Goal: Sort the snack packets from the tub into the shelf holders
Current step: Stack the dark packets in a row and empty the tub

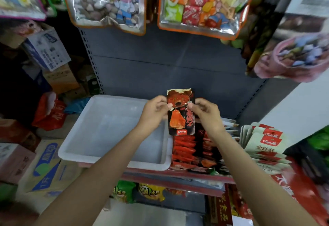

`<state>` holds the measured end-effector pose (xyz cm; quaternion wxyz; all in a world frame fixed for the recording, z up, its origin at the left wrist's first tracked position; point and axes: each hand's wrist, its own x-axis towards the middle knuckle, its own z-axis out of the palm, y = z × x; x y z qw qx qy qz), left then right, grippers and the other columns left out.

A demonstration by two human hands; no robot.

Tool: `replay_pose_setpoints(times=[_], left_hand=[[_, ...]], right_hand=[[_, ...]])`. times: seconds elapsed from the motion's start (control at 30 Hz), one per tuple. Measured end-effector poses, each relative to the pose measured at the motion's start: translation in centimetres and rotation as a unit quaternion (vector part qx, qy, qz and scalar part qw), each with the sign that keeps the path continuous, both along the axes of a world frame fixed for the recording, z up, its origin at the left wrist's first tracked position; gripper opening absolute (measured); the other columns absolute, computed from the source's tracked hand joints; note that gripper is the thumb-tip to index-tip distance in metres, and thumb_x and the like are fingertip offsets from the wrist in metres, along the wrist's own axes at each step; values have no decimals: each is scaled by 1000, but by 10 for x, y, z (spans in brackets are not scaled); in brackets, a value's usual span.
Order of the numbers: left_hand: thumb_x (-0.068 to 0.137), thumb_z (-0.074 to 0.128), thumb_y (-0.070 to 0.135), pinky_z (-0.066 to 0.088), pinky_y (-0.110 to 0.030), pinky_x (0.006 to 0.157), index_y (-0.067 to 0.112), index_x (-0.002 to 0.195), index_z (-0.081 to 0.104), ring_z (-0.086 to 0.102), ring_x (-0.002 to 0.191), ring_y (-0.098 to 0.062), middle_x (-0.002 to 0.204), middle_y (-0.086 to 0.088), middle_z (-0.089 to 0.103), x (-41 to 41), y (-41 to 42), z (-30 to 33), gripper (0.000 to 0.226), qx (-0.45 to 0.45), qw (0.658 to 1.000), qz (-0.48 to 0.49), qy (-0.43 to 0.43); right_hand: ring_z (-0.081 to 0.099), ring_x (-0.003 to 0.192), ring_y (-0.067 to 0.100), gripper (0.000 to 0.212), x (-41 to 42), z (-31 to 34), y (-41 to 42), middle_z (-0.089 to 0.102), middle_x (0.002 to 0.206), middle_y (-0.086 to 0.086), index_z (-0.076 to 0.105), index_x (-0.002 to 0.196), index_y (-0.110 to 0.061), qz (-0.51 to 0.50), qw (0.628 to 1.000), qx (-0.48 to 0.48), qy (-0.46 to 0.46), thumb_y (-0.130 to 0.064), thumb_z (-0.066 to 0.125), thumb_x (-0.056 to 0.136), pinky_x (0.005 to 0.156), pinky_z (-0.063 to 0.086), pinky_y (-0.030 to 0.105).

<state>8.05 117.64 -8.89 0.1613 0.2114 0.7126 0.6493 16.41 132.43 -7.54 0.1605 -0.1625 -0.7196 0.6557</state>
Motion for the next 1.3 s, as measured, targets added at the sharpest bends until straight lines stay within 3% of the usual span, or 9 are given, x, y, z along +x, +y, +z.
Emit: replay_pose_setpoints(times=[0.2, 0.3, 0.43, 0.53, 0.73, 0.9, 1.03, 1.2, 1.3], left_hand=[[88, 57, -6, 57, -24, 65, 15, 101, 44, 63, 73, -5, 87, -4, 58, 25, 48, 9, 29, 63, 994, -8, -94], [81, 67, -4, 56, -27, 77, 30, 121, 42, 64, 80, -13, 97, -4, 62, 28, 59, 5, 58, 40, 998, -11, -55], [75, 75, 3, 48, -18, 72, 15, 93, 62, 60, 70, 1, 81, 3, 65, 29, 72, 3, 25, -60, 997, -36, 41], [74, 77, 5, 48, -26, 77, 8, 99, 61, 62, 78, -13, 83, -1, 67, 37, 82, -4, 30, -118, 989, -75, 41], [86, 62, 2, 41, -14, 83, 9, 114, 61, 57, 97, -10, 110, -2, 64, 44, 78, -19, 29, -242, 953, -65, 172], [89, 58, 3, 43, -4, 71, 18, 97, 66, 57, 84, -2, 86, 12, 59, 51, 65, -19, 20, -231, 953, -106, 164], [87, 62, 3, 42, -1, 71, 16, 95, 65, 56, 81, 0, 85, 9, 60, 55, 63, -19, 16, -217, 957, -106, 161], [86, 63, 6, 43, -4, 73, 20, 93, 63, 57, 85, -2, 90, 6, 62, 58, 63, -22, 16, -211, 961, -98, 153], [86, 62, 5, 44, -6, 74, 21, 94, 63, 57, 87, -4, 91, 6, 61, 59, 63, -23, 18, -209, 962, -95, 150]], right_hand=[[63, 68, 2, 29, 38, 9, 46, 65, 77, -3, 58, 89, -10, -14, 998, 39, -51, 9, 72, 73, 65, 51, 16], [60, 84, 26, 36, 55, 11, 67, 62, 96, 1, 60, 95, -13, -26, 990, 113, -82, 6, 76, 70, 73, 51, 33], [63, 72, 16, 38, 71, 17, 85, 66, 90, -10, 64, 100, -22, -130, 985, 111, -23, -5, 80, 69, 70, 55, 35], [64, 65, 2, 31, 72, 21, 88, 67, 80, -6, 62, 97, -16, -197, 979, 12, 44, -3, 76, 74, 68, 55, 22], [55, 65, 4, 15, 70, 19, 97, 60, 68, -10, 61, 77, -20, -182, 969, 160, 53, -10, 70, 81, 73, 49, 29], [55, 68, -6, 11, 68, 15, 95, 61, 73, -16, 62, 87, -21, -218, 956, 178, 78, -13, 69, 83, 71, 45, 14], [55, 60, -7, 10, 72, 10, 90, 59, 66, -14, 61, 80, -16, -119, 955, 268, 46, -10, 69, 82, 60, 39, 6], [63, 75, 16, 9, 69, -9, 84, 70, 82, 0, 67, 94, -14, -28, 905, 424, -29, -17, 67, 86, 69, 45, 25], [62, 85, 22, 14, 66, -19, 81, 68, 92, 6, 67, 102, -12, 13, 896, 440, -64, -10, 60, 89, 72, 39, 21]])
